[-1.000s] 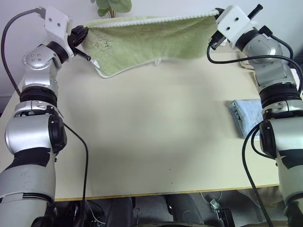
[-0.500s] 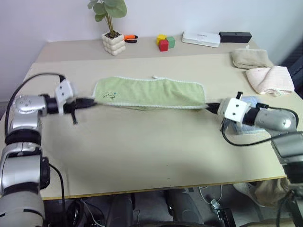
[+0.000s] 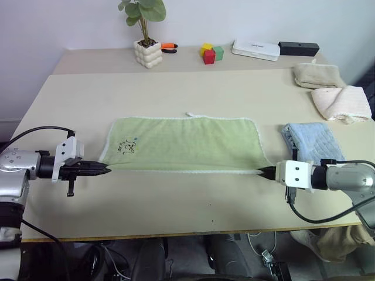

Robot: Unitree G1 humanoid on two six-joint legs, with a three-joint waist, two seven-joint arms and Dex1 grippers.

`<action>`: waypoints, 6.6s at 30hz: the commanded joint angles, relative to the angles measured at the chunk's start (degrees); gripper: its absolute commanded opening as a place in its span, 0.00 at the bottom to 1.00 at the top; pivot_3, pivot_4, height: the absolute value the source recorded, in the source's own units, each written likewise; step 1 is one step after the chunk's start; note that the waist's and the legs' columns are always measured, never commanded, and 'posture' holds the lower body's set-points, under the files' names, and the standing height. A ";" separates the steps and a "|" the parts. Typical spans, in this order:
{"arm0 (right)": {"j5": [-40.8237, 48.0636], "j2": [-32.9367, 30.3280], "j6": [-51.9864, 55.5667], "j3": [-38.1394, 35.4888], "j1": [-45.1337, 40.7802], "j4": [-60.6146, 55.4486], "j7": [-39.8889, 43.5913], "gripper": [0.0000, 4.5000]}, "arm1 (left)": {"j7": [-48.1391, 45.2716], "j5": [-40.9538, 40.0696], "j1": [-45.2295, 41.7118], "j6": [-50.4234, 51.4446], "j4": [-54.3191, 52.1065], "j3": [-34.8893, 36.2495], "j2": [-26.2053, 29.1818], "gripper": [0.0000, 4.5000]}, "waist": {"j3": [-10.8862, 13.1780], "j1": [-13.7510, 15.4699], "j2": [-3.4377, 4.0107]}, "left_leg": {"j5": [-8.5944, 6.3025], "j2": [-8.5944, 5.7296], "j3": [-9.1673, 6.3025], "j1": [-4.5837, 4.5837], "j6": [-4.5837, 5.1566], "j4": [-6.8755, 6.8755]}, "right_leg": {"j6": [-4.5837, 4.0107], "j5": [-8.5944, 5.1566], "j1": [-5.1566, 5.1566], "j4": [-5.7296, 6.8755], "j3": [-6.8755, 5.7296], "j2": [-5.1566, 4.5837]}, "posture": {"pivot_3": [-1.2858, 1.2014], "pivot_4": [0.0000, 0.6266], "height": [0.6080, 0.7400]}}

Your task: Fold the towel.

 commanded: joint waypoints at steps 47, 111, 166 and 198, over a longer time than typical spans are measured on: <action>-16.74 15.22 -10.44 11.35 -37.07 36.40 -11.76 0.00 | 23.28 9.40 -25.86 -3.68 29.55 -5.25 -14.66 0.14 | 0.01 -0.07 -0.08 | -0.08 -0.04 0.02 0.63 0.12 0.13 | 0.04 -0.01 0.72 -0.10 -0.03 0.00 | 0.52 0.24 1.00; -8.63 45.78 16.81 -1.70 -15.76 16.59 -57.01 0.01 | 59.83 1.85 -12.17 13.33 6.69 4.30 -30.35 0.00 | -0.13 -0.11 -0.12 | -0.06 -0.06 -0.10 0.77 0.06 -0.03 | 0.03 -0.01 0.81 -0.09 -0.06 0.00 | 0.52 0.24 1.00; 52.96 60.02 48.57 -22.85 -12.44 -5.07 -84.83 0.12 | 26.98 -10.54 -10.37 19.12 -17.32 1.22 -16.75 1.00 | -0.16 -1.55 -0.22 | -0.06 0.07 -0.01 0.73 0.07 -0.72 | -0.11 -0.05 0.70 -0.77 -0.01 0.05 | 0.52 0.24 1.00; 1.78 32.25 32.15 24.96 -25.95 -6.79 -36.34 0.01 | 29.97 -12.80 -6.74 21.21 -20.99 3.17 -15.86 1.00 | -0.02 0.02 -0.20 | -0.06 0.03 0.00 0.55 0.07 -0.73 | -0.04 -0.05 0.60 -0.93 -0.05 0.00 | 0.52 0.24 1.00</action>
